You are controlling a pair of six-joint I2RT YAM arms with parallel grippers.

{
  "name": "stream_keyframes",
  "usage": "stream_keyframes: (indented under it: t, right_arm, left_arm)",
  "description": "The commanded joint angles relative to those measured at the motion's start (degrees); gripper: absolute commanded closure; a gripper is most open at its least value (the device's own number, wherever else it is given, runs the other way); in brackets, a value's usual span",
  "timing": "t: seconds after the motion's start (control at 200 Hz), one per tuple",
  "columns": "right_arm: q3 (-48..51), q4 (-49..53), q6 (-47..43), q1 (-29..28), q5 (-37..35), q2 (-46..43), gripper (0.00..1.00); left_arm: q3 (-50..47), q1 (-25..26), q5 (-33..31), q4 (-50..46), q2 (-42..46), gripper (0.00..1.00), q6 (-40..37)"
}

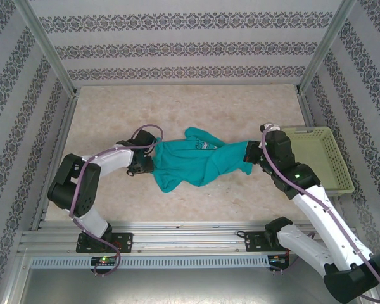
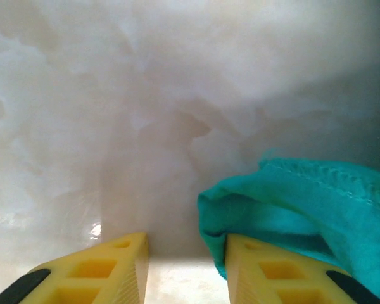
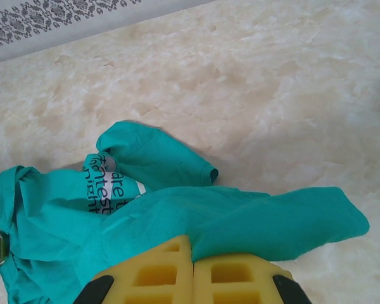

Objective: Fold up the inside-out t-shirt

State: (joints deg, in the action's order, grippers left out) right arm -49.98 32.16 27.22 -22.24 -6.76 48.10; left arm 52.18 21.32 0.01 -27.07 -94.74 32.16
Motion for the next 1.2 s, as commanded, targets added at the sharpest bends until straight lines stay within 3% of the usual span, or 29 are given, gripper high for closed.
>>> stream_keyframes:
  t: [0.0,0.15,0.285,0.545,0.799,0.834,0.919,1.194]
  right_arm:
    - [0.18,0.63,0.28,0.34,-1.65,-1.34,1.00]
    - [0.62,0.17,0.58,0.35,-1.39,-1.00,1.00]
    - [0.98,-0.01,0.88,0.35,-1.20,-1.16,1.00]
    - [1.11,1.23,0.39,0.44,-2.32,-2.13,1.00]
    - [0.53,2.35,0.58,1.09,-4.17,-1.00,1.00]
    - [0.13,2.76,0.61,1.60,-4.18,-0.84,1.00]
    - [-1.46,3.47,-0.22,3.43,-3.13,-0.72,1.00]
    - [-11.88,5.67,-5.19,8.71,1.45,-2.50,1.00]
  left_arm:
    - [-1.32,0.39,2.59,4.99,4.67,0.59,2.41]
    - [-0.71,0.45,1.38,2.55,6.93,0.55,5.20]
    - [-0.09,0.46,2.17,3.00,3.97,0.55,5.51]
    - [0.20,0.39,3.84,4.47,-0.77,0.69,5.80]
    - [0.19,0.12,2.29,3.48,1.90,0.95,4.62]
    - [0.31,-0.17,2.10,3.07,3.14,1.00,4.13]
    - [0.96,-1.76,2.26,1.85,8.21,1.00,2.96]
    - [14.24,-3.62,-0.30,-2.49,36.91,1.00,-3.40]
